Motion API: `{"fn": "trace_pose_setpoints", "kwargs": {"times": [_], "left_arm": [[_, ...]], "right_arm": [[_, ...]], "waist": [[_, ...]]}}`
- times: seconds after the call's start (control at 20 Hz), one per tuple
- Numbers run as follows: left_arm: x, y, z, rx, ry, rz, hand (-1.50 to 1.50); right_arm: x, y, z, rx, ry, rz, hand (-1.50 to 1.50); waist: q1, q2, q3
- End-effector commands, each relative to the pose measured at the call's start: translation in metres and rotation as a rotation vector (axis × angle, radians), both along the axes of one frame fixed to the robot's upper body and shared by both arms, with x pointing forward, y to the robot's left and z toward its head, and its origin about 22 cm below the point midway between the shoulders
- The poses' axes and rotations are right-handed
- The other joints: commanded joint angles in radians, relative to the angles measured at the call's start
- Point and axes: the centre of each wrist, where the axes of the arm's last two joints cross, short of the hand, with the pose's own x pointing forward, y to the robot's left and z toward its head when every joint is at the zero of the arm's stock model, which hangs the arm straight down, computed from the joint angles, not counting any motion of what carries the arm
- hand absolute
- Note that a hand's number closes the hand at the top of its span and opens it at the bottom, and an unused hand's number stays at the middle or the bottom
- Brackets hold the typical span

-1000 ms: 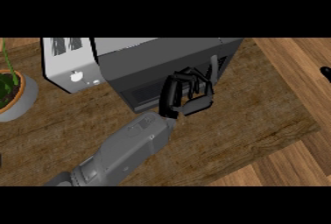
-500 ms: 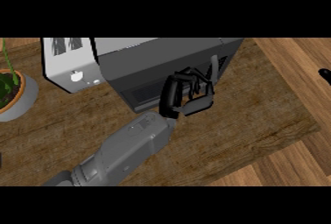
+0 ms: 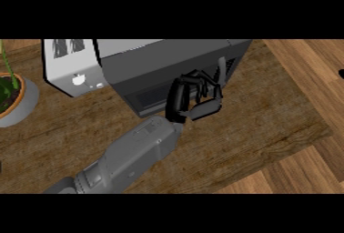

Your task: Pick up the milk, place it into the microwave and close the microwave

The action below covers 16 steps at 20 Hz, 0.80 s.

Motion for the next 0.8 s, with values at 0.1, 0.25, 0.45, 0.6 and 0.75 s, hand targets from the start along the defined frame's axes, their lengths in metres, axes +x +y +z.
{"fn": "trace_pose_setpoints", "kwargs": {"times": [0.1,0.25,0.45,0.6,0.75], "left_arm": [[0.018,0.002,0.005,0.091,0.009,-0.008,1.5],[0.018,0.007,-0.004,0.156,0.025,0.025,1.5],[0.018,0.014,-0.014,0.173,0.101,0.086,1.5],[0.019,0.018,-0.019,0.183,0.128,0.116,1.5],[0.019,0.02,-0.022,0.194,0.152,0.152,1.5]], "right_arm": [[0.001,0.0,0.003,0.016,-0.005,0.042,-1.5],[0.002,0.002,0.007,0.031,-0.018,0.074,-1.5],[0.002,0.005,0.011,0.017,-0.017,0.112,-1.5],[-0.002,0.003,0.007,0.023,-0.002,0.121,-1.5],[-0.003,-0.002,0.017,0.018,-0.029,0.11,-1.5]], "waist": [[-0.016,0.012,0.002],[-0.006,0.01,0.002],[0.014,0.01,0.0],[0.031,0.002,-0.001],[0.038,-0.002,-0.001]]}}
